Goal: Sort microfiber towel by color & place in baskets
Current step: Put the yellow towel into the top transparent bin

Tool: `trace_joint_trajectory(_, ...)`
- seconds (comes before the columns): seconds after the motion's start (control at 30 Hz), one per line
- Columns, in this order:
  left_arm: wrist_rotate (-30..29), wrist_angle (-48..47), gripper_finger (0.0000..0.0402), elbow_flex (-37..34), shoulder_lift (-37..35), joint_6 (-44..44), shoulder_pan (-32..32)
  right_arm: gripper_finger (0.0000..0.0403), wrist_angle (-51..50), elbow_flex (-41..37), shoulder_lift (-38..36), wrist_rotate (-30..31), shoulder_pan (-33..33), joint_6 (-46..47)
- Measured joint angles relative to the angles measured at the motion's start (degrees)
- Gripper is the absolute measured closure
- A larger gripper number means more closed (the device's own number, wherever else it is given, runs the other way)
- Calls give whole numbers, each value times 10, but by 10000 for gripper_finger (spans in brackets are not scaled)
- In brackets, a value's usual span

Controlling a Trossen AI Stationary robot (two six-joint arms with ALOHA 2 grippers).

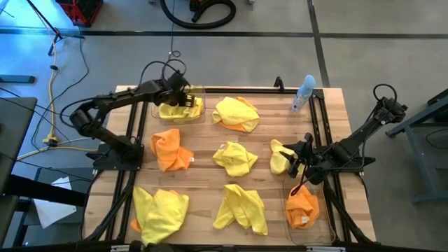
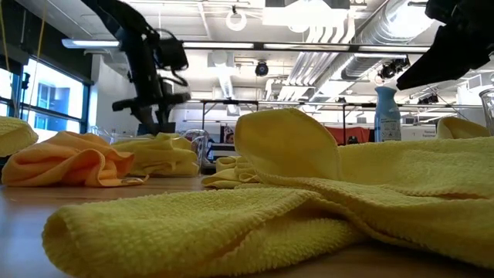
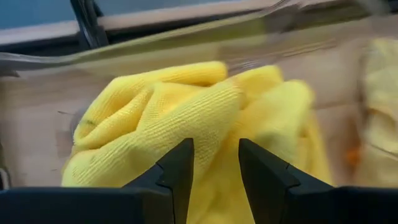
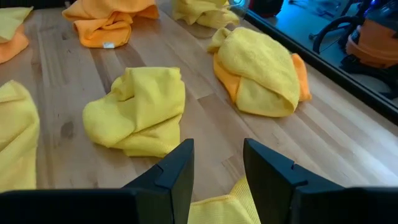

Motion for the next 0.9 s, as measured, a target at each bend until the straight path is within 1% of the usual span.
trace_joint_trajectory(0.23,0,3,284,0,96,19,15,270,0,0,0,1,0,0)
trace_joint_trajectory(0.33,0,10,284,0,120,24,15,270,0,0,0,1,0,0)
trace_joint_trajectory(0.43,0,10,284,0,125,25,15,270,0,0,0,1,0,0)
trace_joint_trajectory(0.53,9,5,284,0,114,25,14,270,0,0,0,1,0,0)
trace_joint_trajectory(0.63,13,-2,284,0,87,25,9,270,0,0,0,1,0,0)
trace_joint_trajectory(0.9,13,-24,284,0,-20,24,-15,270,0,0,0,1,0,0)
